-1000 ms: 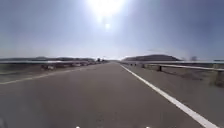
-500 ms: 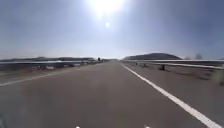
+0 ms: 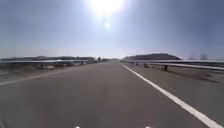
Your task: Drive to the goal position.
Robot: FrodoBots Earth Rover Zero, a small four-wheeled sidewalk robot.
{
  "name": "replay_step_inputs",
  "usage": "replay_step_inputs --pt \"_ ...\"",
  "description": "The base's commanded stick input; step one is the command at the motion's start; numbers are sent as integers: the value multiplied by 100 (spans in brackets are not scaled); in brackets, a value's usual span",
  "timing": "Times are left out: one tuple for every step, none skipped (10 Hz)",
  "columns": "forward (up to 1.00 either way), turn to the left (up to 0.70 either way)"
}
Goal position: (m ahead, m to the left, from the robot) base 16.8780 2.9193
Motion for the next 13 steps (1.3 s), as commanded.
replay_step_inputs --pt "70 0" --pt "70 0" --pt "70 0" --pt "70 0" --pt "70 0" --pt "70 0" --pt "70 0" --pt "70 0" --pt "70 0" --pt "70 0" --pt "70 0" --pt "70 0" --pt "70 0"
